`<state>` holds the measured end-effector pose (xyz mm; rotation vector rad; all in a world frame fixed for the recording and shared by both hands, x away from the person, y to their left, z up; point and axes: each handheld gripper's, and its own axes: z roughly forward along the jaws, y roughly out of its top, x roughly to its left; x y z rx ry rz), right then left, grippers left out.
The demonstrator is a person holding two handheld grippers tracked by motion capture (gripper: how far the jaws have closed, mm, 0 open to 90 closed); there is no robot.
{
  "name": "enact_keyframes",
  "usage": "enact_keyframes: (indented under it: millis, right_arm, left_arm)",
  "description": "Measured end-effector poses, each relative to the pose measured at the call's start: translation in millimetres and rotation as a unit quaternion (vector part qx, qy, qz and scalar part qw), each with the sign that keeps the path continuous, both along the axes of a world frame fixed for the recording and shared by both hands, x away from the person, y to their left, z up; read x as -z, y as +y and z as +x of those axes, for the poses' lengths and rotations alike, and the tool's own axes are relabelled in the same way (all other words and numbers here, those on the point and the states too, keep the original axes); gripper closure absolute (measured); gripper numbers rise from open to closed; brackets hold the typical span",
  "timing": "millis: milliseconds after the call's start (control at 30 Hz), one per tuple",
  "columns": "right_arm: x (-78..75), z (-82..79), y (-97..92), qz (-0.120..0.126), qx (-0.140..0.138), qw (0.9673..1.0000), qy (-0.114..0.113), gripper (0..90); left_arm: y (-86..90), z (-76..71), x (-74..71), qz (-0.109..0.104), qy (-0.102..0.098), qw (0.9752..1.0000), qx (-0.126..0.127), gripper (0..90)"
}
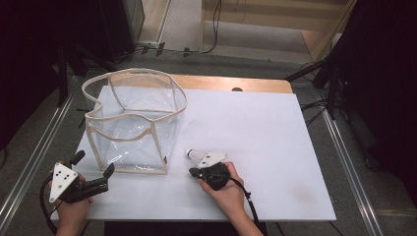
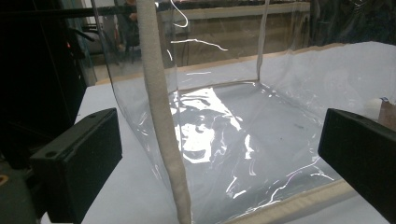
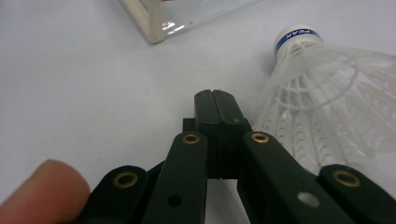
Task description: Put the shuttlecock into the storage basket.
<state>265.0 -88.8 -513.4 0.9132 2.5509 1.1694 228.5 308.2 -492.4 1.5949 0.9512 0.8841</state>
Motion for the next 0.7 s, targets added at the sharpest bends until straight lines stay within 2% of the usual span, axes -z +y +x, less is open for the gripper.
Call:
enact_keyframes:
  millis: [333, 700]
  right_arm:
    - [-5.4, 20.6, -16.2, -0.009, 0.028, 0.9995, -0.01, 87.9]
    - [-8.9, 46.0, -22.7, -0.027, 0.048, 0.9984, -0.017, 88.0]
  left_arm:
    - [-0.1, -0.1, 0.0, 0.002, 0.0, 1.0, 0.001, 0.3]
    - [-0.1, 0.0, 0.1, 0.0, 0.0, 1.0, 0.0, 0.3]
